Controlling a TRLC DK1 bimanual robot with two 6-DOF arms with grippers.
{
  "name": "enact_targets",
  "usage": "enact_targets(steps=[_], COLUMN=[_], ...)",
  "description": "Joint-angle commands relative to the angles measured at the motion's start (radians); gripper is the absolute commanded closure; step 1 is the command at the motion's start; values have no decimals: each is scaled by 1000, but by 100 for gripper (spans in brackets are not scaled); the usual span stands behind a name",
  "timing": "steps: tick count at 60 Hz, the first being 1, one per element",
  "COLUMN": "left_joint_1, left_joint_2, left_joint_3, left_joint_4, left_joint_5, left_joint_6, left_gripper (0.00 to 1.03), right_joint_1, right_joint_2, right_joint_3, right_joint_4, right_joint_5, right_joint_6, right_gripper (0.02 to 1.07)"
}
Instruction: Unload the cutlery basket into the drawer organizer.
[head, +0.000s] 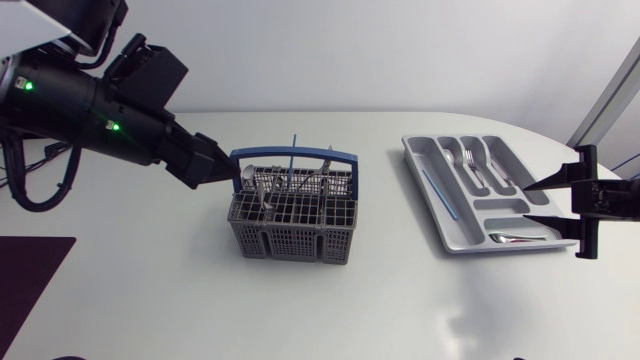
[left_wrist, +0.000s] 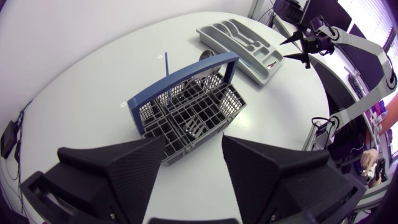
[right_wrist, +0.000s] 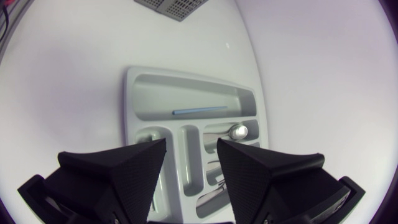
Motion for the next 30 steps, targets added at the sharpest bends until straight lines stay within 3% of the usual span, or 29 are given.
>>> enact_targets(steps=[1,12,30], left_joint_1=[8,8,26], left_joint_2=[-28,-60,-108], left_joint_3=[-39,-88,-165], left_joint_4=[4,10,19], left_joint_5=[-3,-3,-3], left_joint_6=[12,33,116], left_gripper=[40,40,37], right_joint_1=[26,175,554], right_joint_2=[-57,-195,-322], right_joint_3=[5,16,33], right_joint_4=[-83,-237,-172], right_joint_5=[-19,-33,4], right_joint_6=[57,312,953], right_gripper=[40,31,31])
